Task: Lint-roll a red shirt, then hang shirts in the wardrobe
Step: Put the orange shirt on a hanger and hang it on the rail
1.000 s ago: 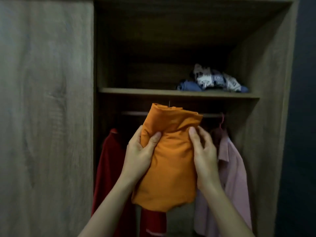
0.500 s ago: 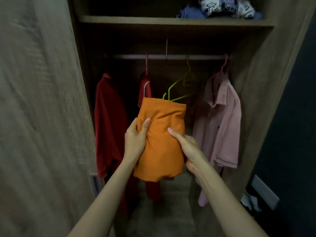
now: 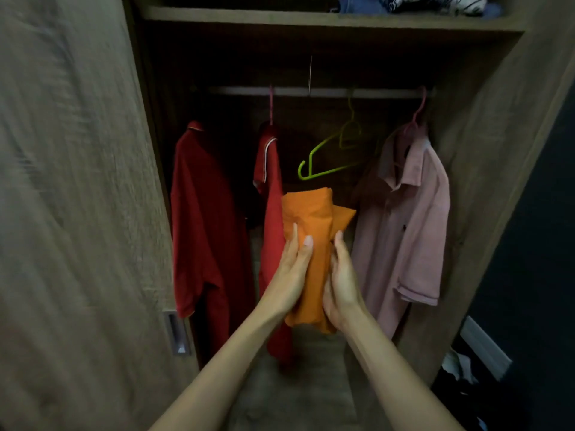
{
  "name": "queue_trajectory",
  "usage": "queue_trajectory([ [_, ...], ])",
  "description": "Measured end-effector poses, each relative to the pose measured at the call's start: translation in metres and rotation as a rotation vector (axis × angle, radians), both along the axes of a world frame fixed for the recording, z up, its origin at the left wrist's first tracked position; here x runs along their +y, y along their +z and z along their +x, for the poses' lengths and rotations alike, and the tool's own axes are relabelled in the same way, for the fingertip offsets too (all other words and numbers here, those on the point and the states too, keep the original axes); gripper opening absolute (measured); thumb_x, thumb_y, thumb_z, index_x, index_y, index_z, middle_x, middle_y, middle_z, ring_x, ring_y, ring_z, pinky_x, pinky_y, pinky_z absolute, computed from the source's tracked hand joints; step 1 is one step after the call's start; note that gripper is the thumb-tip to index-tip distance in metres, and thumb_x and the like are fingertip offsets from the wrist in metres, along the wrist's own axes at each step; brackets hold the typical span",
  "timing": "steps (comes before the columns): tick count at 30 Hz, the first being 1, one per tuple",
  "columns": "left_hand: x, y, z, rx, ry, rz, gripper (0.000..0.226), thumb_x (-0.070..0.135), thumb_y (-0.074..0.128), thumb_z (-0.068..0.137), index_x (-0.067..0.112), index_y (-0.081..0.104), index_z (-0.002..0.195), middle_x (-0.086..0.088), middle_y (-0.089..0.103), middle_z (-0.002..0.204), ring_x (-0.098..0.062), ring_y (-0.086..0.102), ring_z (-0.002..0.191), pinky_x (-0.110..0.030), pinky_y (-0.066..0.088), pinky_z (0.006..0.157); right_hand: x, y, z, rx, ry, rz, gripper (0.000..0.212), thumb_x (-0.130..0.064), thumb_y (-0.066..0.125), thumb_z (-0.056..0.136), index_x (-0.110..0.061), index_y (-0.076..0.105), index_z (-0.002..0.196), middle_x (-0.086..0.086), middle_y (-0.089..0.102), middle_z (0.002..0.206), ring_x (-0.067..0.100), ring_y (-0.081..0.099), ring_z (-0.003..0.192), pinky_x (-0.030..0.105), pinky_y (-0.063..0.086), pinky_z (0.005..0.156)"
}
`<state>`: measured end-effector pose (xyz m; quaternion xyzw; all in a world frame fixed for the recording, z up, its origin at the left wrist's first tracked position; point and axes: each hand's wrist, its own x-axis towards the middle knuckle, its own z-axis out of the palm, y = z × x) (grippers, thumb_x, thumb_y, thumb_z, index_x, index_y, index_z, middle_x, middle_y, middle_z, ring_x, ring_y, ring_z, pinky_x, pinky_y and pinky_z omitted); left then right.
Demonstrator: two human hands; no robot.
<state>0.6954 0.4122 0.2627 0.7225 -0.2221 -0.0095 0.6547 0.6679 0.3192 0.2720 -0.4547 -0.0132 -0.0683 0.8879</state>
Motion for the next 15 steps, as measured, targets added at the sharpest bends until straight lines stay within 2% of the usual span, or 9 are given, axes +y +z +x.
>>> queue_trajectory([
  [2, 0.001, 0.0, 0.002, 0.008, -0.023, -0.018, 0.092, 0.076, 0.041, 0.082, 0.035, 0.007, 0.157, 0.013, 0.016, 0.163, -0.004, 0.018, 0.148, -0.04, 0.018, 0.123, -0.003, -0.003, 0.001, 0.022, 0.024, -0.02, 0.034, -0.038, 0.04, 0.1, -0.018, 0.063, 0.114, 0.001, 0.074, 0.101, 0.011, 0.069, 0.096, 0.02, 0.056, 0.071],
  [4, 0.004, -0.001, 0.005, 0.02, -0.07, -0.041, 0.089, 0.07, 0.047, 0.086, 0.034, 0.007, 0.157, 0.011, 0.028, 0.159, -0.001, 0.033, 0.141, -0.034, 0.029, 0.119, -0.007, -0.007, 0.005, 0.035, 0.023, -0.057, 0.028, -0.031, 0.041, 0.1, -0.018, 0.064, 0.11, 0.001, 0.075, 0.097, 0.011, 0.07, 0.095, 0.021, 0.056, 0.073],
  [6, 0.007, -0.001, 0.007, 0.028, -0.103, -0.075, 0.08, 0.058, 0.051, 0.092, 0.033, 0.011, 0.157, 0.014, 0.044, 0.149, 0.005, 0.047, 0.13, -0.024, 0.038, 0.112, -0.011, -0.004, 0.006, 0.052, 0.034, -0.033, 0.029, -0.029, 0.042, 0.1, -0.014, 0.063, 0.114, 0.005, 0.074, 0.102, 0.015, 0.069, 0.1, 0.025, 0.056, 0.079],
  [10, 0.009, 0.002, 0.01, 0.015, -0.139, -0.067, 0.073, 0.029, 0.059, 0.095, 0.028, 0.019, 0.156, 0.016, 0.055, 0.136, 0.004, 0.056, 0.12, -0.02, 0.044, 0.105, -0.02, -0.002, 0.009, 0.135, 0.147, 0.075, 0.04, -0.032, 0.044, 0.097, -0.006, 0.056, 0.126, 0.015, 0.067, 0.118, 0.022, 0.065, 0.109, 0.034, 0.054, 0.09],
  [13, 0.012, 0.002, 0.012, 0.079, -0.092, -0.119, 0.049, 0.018, 0.05, 0.1, 0.022, 0.04, 0.148, 0.013, 0.064, 0.124, 0.001, 0.064, 0.109, -0.014, 0.051, 0.089, -0.034, 0.001, 0.015, 0.186, 0.161, 0.129, 0.046, -0.032, 0.043, 0.097, 0.001, 0.055, 0.126, 0.02, 0.065, 0.12, 0.027, 0.065, 0.108, 0.04, 0.053, 0.091],
  [15, 0.015, 0.009, 0.011, 0.221, -0.046, -0.265, 0.034, 0.016, 0.046, 0.101, 0.013, 0.056, 0.132, 0.003, 0.073, 0.105, -0.009, 0.071, 0.092, -0.022, 0.058, 0.079, -0.045, 0.005, 0.01, 0.175, 0.193, 0.19, 0.049, -0.031, 0.047, 0.091, 0.005, 0.054, 0.124, 0.022, 0.067, 0.115, 0.029, 0.068, 0.101, 0.044, 0.056, 0.082],
])
